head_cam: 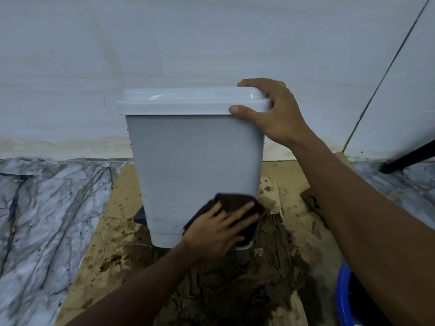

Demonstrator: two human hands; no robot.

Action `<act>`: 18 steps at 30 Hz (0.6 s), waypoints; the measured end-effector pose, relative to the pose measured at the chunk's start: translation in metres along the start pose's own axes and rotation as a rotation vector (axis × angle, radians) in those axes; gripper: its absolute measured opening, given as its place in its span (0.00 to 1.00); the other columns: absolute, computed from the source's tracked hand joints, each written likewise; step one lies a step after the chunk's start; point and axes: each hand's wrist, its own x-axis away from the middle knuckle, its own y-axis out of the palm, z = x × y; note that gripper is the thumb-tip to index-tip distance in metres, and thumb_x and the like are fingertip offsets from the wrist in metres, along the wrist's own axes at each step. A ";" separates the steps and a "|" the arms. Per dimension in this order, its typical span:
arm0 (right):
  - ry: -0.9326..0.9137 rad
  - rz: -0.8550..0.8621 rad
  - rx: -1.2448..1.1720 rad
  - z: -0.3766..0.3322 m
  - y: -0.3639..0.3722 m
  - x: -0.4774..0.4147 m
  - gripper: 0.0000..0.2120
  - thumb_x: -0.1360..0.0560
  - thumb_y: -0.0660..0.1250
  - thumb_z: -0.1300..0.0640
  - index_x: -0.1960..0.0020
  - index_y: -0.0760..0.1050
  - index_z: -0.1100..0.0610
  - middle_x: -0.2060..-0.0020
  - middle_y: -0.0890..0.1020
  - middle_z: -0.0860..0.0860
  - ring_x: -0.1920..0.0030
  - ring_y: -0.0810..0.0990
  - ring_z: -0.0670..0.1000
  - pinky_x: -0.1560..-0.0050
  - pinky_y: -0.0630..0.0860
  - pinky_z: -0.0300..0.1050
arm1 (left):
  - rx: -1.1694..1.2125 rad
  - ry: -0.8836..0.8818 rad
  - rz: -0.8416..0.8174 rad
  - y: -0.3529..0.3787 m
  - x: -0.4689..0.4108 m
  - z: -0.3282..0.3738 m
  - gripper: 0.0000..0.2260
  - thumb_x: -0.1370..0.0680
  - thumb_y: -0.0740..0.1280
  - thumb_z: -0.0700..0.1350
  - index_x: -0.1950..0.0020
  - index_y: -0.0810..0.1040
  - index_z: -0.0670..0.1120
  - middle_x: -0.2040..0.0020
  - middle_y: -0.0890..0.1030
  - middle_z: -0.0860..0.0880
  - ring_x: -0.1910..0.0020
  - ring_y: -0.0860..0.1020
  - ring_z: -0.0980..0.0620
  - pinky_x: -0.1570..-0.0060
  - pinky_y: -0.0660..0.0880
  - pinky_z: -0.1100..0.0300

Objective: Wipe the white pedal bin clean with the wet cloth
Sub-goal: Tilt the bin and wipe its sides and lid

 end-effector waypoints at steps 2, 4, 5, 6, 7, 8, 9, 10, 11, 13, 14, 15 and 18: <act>-0.001 0.004 -0.001 0.000 0.002 0.000 0.24 0.35 0.76 0.37 0.41 0.79 0.41 0.51 0.73 0.22 0.38 0.72 0.41 0.30 0.67 0.53 | 0.043 -0.204 0.078 -0.014 -0.024 -0.010 0.30 0.18 0.58 0.59 0.18 0.55 0.51 0.18 0.46 0.44 0.26 0.64 0.44 0.32 0.58 0.42; -0.001 0.000 -0.006 -0.001 0.002 0.001 0.24 0.35 0.76 0.37 0.41 0.79 0.40 0.52 0.72 0.21 0.37 0.72 0.41 0.30 0.67 0.54 | 0.050 -0.348 0.116 -0.022 -0.040 -0.015 0.31 0.18 0.57 0.59 0.18 0.51 0.51 0.18 0.47 0.43 0.21 0.55 0.43 0.30 0.57 0.42; 0.001 0.001 -0.007 0.000 0.002 0.001 0.24 0.35 0.76 0.36 0.41 0.79 0.40 0.51 0.73 0.22 0.37 0.71 0.41 0.30 0.68 0.54 | 0.042 -0.359 0.121 -0.020 -0.042 -0.013 0.31 0.17 0.56 0.59 0.18 0.50 0.51 0.18 0.47 0.43 0.20 0.50 0.43 0.29 0.55 0.42; 0.002 0.003 -0.009 0.000 0.001 0.001 0.24 0.35 0.76 0.36 0.41 0.79 0.40 0.51 0.73 0.23 0.37 0.71 0.41 0.30 0.68 0.53 | 0.028 -0.318 0.110 -0.016 -0.038 -0.008 0.31 0.17 0.56 0.58 0.18 0.50 0.50 0.19 0.46 0.43 0.19 0.46 0.44 0.27 0.51 0.42; 0.004 0.006 -0.011 0.000 0.001 0.001 0.24 0.35 0.76 0.36 0.41 0.79 0.40 0.51 0.73 0.24 0.37 0.71 0.40 0.31 0.68 0.53 | 0.005 -0.217 0.078 -0.009 -0.030 -0.001 0.30 0.17 0.56 0.57 0.18 0.52 0.49 0.19 0.46 0.43 0.19 0.46 0.44 0.25 0.48 0.43; 0.003 0.009 -0.011 0.000 0.000 0.002 0.24 0.35 0.76 0.37 0.41 0.79 0.41 0.50 0.74 0.25 0.37 0.71 0.40 0.31 0.68 0.52 | -0.027 -0.074 0.020 0.000 -0.019 0.006 0.30 0.17 0.56 0.57 0.18 0.54 0.48 0.19 0.46 0.43 0.19 0.49 0.43 0.25 0.45 0.43; 0.000 0.011 -0.011 0.000 0.001 0.002 0.24 0.35 0.76 0.37 0.41 0.79 0.41 0.49 0.74 0.26 0.37 0.71 0.41 0.31 0.69 0.52 | -0.061 0.072 -0.047 0.009 -0.005 0.012 0.30 0.17 0.56 0.56 0.18 0.54 0.47 0.18 0.47 0.43 0.20 0.54 0.44 0.24 0.43 0.44; -0.002 0.012 -0.009 0.000 0.001 0.002 0.24 0.35 0.76 0.37 0.41 0.79 0.41 0.49 0.75 0.27 0.37 0.71 0.41 0.31 0.69 0.52 | -0.086 0.177 -0.108 0.014 0.006 0.017 0.30 0.17 0.56 0.56 0.18 0.54 0.47 0.18 0.48 0.43 0.21 0.57 0.45 0.24 0.42 0.45; -0.003 0.011 -0.008 0.000 0.001 0.003 0.24 0.35 0.76 0.37 0.41 0.79 0.41 0.48 0.75 0.28 0.37 0.71 0.41 0.31 0.69 0.52 | -0.097 0.230 -0.140 0.016 0.013 0.018 0.29 0.17 0.56 0.56 0.18 0.53 0.47 0.18 0.48 0.43 0.21 0.58 0.45 0.24 0.41 0.45; 0.000 0.008 -0.008 0.000 0.000 0.002 0.25 0.35 0.75 0.36 0.40 0.79 0.42 0.47 0.75 0.30 0.37 0.71 0.41 0.32 0.69 0.52 | -0.089 0.237 -0.121 0.011 0.012 0.011 0.29 0.17 0.55 0.56 0.18 0.55 0.48 0.18 0.49 0.44 0.23 0.60 0.46 0.24 0.43 0.46; 0.002 0.009 -0.010 0.000 0.000 0.002 0.25 0.35 0.75 0.36 0.40 0.79 0.42 0.47 0.76 0.30 0.37 0.71 0.41 0.32 0.70 0.52 | -0.077 0.198 -0.084 0.006 0.005 0.005 0.28 0.17 0.56 0.57 0.19 0.57 0.49 0.18 0.50 0.44 0.26 0.65 0.45 0.25 0.47 0.45; 0.003 0.012 -0.010 0.000 0.000 0.001 0.25 0.35 0.75 0.36 0.40 0.79 0.41 0.47 0.76 0.29 0.37 0.71 0.41 0.32 0.70 0.52 | -0.061 0.125 -0.035 -0.001 -0.004 -0.004 0.28 0.17 0.57 0.58 0.19 0.58 0.50 0.19 0.51 0.44 0.30 0.69 0.45 0.27 0.53 0.44; 0.010 0.020 -0.017 0.000 0.002 0.000 0.24 0.36 0.76 0.37 0.41 0.79 0.41 0.50 0.74 0.25 0.37 0.72 0.42 0.32 0.69 0.52 | -0.015 -0.202 0.111 -0.026 -0.034 -0.029 0.30 0.18 0.59 0.61 0.19 0.57 0.52 0.19 0.52 0.42 0.24 0.63 0.42 0.27 0.56 0.43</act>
